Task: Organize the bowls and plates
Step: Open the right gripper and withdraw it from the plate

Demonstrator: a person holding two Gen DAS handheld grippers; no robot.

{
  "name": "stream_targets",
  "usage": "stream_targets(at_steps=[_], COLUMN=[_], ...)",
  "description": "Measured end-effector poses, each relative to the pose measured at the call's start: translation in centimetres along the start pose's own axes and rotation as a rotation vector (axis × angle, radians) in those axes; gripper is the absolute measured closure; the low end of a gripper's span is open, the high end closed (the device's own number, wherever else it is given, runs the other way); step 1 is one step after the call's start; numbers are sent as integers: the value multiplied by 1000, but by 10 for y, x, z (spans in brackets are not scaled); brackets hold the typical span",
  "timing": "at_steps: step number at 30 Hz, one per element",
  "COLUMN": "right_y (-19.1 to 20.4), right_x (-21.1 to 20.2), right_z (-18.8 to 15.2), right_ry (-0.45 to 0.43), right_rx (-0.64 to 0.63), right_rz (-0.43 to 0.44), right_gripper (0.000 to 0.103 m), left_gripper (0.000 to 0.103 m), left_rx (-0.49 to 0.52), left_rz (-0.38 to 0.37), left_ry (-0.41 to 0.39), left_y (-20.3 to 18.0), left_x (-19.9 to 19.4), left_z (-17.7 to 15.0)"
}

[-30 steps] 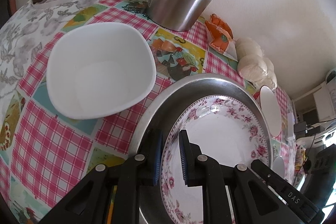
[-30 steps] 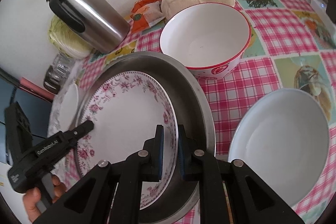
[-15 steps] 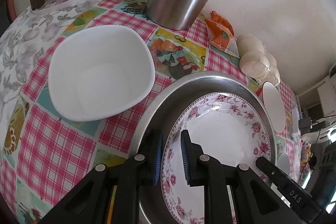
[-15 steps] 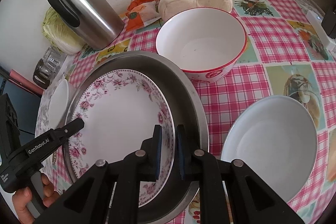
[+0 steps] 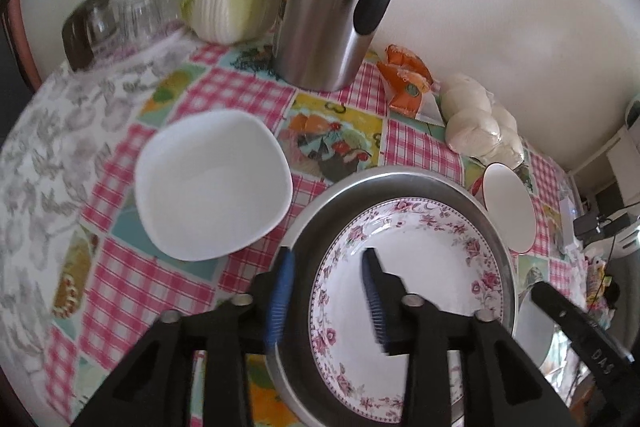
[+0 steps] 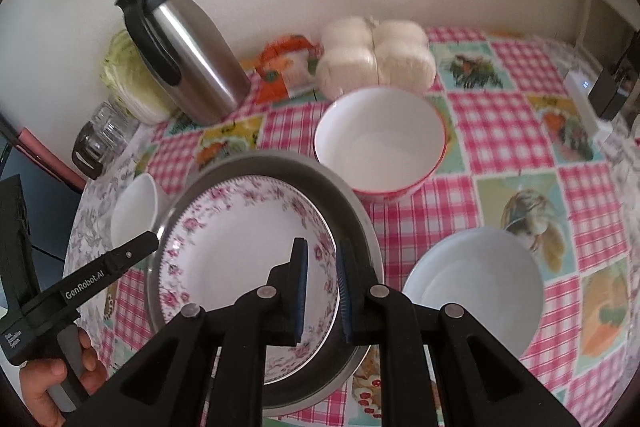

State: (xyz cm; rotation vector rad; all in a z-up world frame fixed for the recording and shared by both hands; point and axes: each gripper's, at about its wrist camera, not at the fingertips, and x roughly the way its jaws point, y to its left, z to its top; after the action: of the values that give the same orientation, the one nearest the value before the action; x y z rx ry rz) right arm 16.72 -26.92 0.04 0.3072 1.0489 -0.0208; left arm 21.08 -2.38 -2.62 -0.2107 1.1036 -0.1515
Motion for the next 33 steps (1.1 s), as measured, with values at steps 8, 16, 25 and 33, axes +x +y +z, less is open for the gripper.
stream_targets(at_steps=[8,16,25,33], right_y=[8,13,8,6], right_x=[-12,-6,0,1], right_z=[3,0,0,1], right_ry=[8,27,49,55], right_rx=[-34,-71,-66,-72], right_rz=[-76,-109,-121,-125], right_gripper=[46,25,17,12], left_gripper=[31,20,6,0], left_rx=[39,64,126,143], left_rz=[82,103,148,176], left_ry=[16,37,63,54], left_y=[-4,-7,-14,-15], left_x=[-12,-9,3,5], left_z=[1,0,-5,-5])
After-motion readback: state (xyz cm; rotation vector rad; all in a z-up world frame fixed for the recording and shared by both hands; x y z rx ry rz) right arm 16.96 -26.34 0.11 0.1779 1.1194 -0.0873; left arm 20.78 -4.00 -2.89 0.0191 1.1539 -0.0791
